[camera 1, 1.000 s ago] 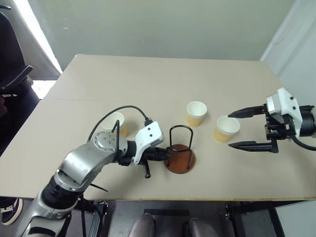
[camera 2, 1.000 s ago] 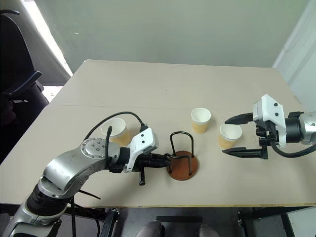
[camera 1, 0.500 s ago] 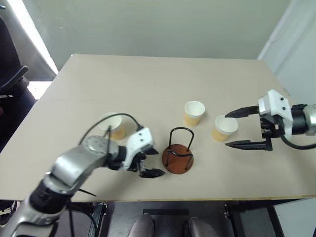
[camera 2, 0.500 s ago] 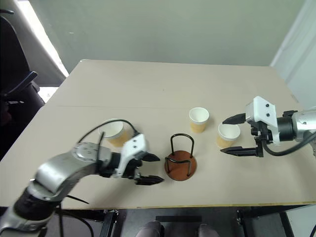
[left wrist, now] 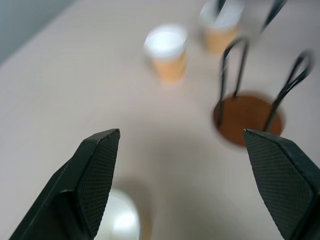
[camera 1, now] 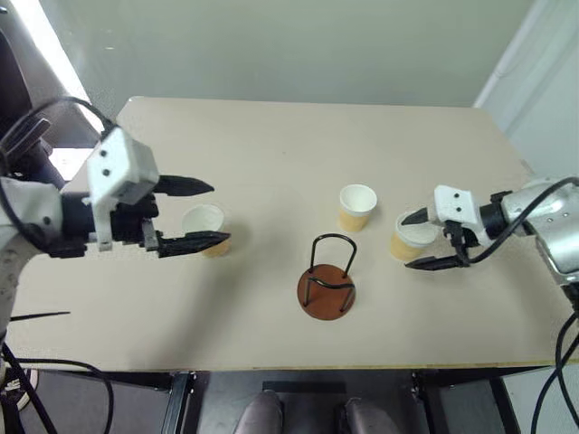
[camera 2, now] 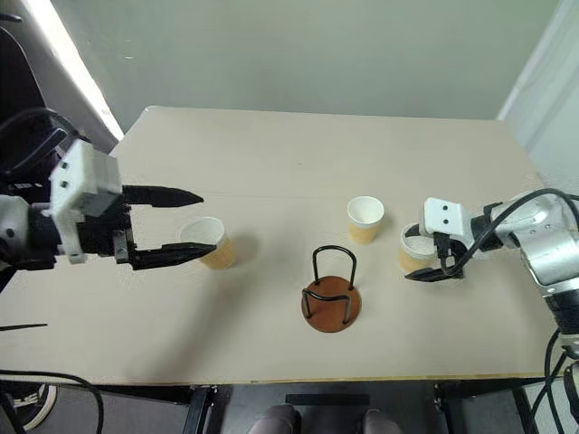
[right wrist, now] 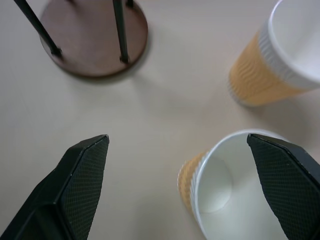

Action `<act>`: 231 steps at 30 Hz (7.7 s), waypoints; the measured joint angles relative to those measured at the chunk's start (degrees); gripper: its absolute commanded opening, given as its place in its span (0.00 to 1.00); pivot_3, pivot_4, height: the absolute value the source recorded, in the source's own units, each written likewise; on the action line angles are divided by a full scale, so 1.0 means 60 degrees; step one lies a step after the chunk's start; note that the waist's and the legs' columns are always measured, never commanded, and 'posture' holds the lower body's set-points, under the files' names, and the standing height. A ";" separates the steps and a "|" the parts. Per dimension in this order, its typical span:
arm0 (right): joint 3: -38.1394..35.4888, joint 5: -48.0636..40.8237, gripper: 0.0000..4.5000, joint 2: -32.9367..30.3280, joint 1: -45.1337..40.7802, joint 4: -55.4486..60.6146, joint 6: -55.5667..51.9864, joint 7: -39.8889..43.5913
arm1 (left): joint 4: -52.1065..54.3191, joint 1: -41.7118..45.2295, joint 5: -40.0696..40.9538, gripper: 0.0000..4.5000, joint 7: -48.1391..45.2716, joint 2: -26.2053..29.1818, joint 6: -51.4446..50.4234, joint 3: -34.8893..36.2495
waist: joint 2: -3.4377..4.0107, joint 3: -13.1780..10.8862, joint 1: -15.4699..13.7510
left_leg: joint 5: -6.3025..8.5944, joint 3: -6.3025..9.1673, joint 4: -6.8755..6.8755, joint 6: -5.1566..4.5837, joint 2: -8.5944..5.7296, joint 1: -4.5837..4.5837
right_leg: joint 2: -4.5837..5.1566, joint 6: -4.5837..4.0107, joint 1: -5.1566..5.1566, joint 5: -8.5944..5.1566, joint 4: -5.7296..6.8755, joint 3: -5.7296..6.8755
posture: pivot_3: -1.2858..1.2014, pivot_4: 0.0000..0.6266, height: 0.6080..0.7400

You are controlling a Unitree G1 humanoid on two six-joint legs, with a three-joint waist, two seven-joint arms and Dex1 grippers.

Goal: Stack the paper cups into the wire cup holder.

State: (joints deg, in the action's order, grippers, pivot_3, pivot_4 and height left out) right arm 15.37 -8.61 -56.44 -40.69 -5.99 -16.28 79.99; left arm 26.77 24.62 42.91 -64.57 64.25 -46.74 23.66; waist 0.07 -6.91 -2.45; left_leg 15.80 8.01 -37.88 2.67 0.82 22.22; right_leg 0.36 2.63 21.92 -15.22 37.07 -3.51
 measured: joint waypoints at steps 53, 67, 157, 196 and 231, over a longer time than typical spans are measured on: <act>-0.0134 -0.3022 0.01 0.2243 -0.2021 0.3330 -0.3532 0.0493 | 0.0439 -0.3060 0.0489 0.95 -0.1605 0.0582 0.1093 0.0570 | 0.0006 -0.0005 0.0230 | -0.0031 -0.0061 0.0131 0.0093 0.0139 -0.0043 | -0.0117 -0.0119 0.0057 -0.0019 0.0013 -0.0022 | 0.52 0.24 1.00; 0.0442 -0.2618 0.39 0.2158 -0.1843 0.3356 -0.2986 0.0681 | 0.0440 -0.3057 0.0294 0.95 -0.1499 0.0593 0.1253 0.0547 | 0.0004 -0.0003 0.0274 | -0.0025 -0.0059 0.0131 0.0105 0.0179 -0.0045 | -0.0172 -0.0148 0.0070 -0.0017 0.0022 -0.0035 | 0.52 0.24 1.00; 0.0779 -0.2436 0.21 0.2672 -0.2796 0.2176 -0.2134 0.1660 | 0.0355 -0.2335 0.0064 0.95 -0.1057 0.0822 0.1370 -0.0041 | 0.0005 -0.0005 0.0380 | -0.0012 -0.0077 0.0128 0.0189 0.0240 -0.0057 | -0.0233 -0.0237 0.0128 -0.0034 0.0131 -0.0063 | 0.52 0.24 1.00; -0.3618 -0.4910 1.00 0.1538 -0.1686 0.0918 -0.4094 -0.0240 | -0.5202 -0.0136 -0.5656 0.82 -0.0515 0.0237 0.5093 -0.4253 | -0.0005 0.0000 0.0287 | -0.0014 -0.0071 0.0140 0.0199 0.0233 -0.0033 | -0.0218 -0.0251 0.0173 -0.0042 0.0140 -0.0059 | 0.52 0.24 1.00; -0.5034 -0.5941 1.00 -0.1440 0.1647 0.4566 -0.4021 -0.0142 | -0.3899 0.5972 -0.1913 0.01 -0.4261 -0.2230 0.5392 -0.7461 | -0.0010 0.0005 0.0245 | 0.0051 -0.0096 -0.0047 0.0065 0.0165 -0.0034 | -0.0203 -0.0058 0.0090 -0.0040 0.0136 -0.0179 | 0.52 0.24 1.00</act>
State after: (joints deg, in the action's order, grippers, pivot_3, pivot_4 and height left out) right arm -14.83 -44.25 -65.08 -30.81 21.40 -40.41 79.14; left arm 3.37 60.45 31.43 -90.14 50.87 -14.39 -21.11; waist 0.01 -6.88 -0.98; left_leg 16.11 7.43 -38.17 3.06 1.81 22.02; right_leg -0.85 2.28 22.46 -15.46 37.89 -4.59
